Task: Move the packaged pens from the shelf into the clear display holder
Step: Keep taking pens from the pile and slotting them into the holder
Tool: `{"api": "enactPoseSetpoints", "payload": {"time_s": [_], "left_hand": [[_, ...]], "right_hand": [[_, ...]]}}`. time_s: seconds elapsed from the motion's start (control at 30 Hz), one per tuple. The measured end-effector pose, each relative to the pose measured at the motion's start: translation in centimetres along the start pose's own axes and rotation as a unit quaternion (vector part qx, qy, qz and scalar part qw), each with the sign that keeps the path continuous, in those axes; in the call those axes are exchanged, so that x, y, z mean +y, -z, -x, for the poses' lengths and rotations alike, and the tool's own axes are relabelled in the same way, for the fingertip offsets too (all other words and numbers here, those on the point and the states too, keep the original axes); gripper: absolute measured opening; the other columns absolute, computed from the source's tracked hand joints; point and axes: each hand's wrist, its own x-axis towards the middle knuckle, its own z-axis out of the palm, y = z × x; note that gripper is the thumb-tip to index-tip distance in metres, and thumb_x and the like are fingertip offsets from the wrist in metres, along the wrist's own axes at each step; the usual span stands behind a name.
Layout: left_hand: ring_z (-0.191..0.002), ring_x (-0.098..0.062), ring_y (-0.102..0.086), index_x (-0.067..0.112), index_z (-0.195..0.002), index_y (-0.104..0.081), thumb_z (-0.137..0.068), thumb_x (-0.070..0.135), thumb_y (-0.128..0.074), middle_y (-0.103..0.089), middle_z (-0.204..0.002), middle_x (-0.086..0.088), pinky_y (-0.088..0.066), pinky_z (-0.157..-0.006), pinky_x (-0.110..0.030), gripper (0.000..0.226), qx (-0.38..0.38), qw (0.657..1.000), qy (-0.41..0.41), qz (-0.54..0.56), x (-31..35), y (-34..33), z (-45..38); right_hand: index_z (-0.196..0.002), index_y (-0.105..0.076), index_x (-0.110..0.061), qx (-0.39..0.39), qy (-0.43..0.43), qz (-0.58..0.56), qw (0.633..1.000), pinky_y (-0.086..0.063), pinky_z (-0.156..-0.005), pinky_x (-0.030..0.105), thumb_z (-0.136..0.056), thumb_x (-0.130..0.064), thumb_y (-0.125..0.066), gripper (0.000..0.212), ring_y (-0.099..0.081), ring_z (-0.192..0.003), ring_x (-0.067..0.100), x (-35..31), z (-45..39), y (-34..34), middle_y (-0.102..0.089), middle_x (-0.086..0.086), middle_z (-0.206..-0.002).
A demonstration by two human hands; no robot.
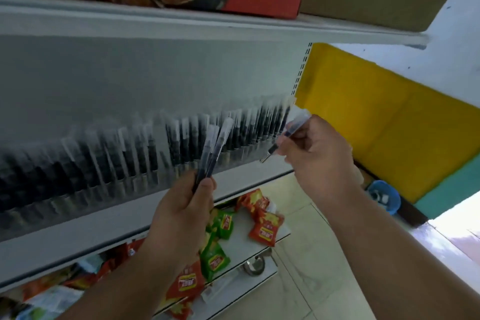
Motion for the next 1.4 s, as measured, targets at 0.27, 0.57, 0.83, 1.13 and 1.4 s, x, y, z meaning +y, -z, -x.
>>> {"api": "enactPoseSetpoints", "payload": {"time_s": [0.27,0.57,0.83,1.13,1.4], "left_hand": [[-0.067,-0.027,-0.027,0.010,-0.077,-0.047,-0.100,0.027,-0.051,-0.035,-0.072,-0.007,-0.017,-0.059,-0.044,0.029,0.123,0.991,0.015,0.048,-1.3,-6.0,-2.8],[-0.053,-0.015,-0.027,0.024,-0.068,-0.057,-0.101,0.019,-0.048,-0.036,-0.060,0.002,-0.017,-0.054,-0.036,0.035,0.185,0.979,0.016,0.087,-1.6,-8.7,-2.9],[-0.055,-0.017,-0.028,0.025,-0.070,-0.057,-0.101,0.023,-0.047,-0.036,-0.059,0.001,-0.021,-0.053,-0.035,0.033,0.189,0.981,0.004,0.035,-1.2,-9.8,-3.6],[-0.054,-0.017,-0.029,0.024,-0.074,-0.061,-0.100,0.026,-0.049,-0.038,-0.056,0.006,-0.023,-0.052,-0.034,0.029,0.155,0.988,-0.002,0.004,-1.4,-12.2,-4.8],[-0.057,-0.017,-0.028,0.026,-0.065,-0.056,-0.101,0.021,-0.048,-0.037,-0.062,-0.001,-0.021,-0.053,-0.035,0.038,0.163,0.986,-0.001,0.024,-1.4,-11.7,-4.3]], "right_hand": [[-0.093,-0.060,-0.013,-0.100,0.116,0.035,0.988,-0.053,-0.068,0.029,-0.094,-0.030,-0.061,0.017,-0.066,-0.076,0.015,4.4,-9.7,-1.0,-0.069,-0.001,-0.079],[-0.068,-0.040,-0.020,-0.276,0.148,0.181,0.932,-0.024,-0.047,0.027,-0.100,-0.038,-0.051,0.038,-0.042,-0.056,0.009,6.4,-11.0,-3.8,-0.045,-0.002,-0.061],[-0.078,-0.059,-0.025,-0.226,0.117,-0.034,0.966,-0.046,-0.054,0.023,-0.085,-0.055,-0.061,0.031,-0.056,-0.061,0.007,6.9,-9.0,-2.0,-0.060,-0.007,-0.065],[-0.076,-0.061,-0.020,-0.236,-0.005,-0.258,0.937,-0.048,-0.059,0.032,-0.094,-0.027,-0.063,0.019,-0.057,-0.053,0.011,6.4,-9.7,0.1,-0.061,-0.001,-0.058],[-0.073,-0.052,-0.027,-0.139,0.119,-0.100,0.978,-0.039,-0.050,0.011,-0.093,-0.030,-0.063,0.023,-0.054,-0.058,0.003,7.7,-12.5,-0.8,-0.057,-0.008,-0.062]]}}
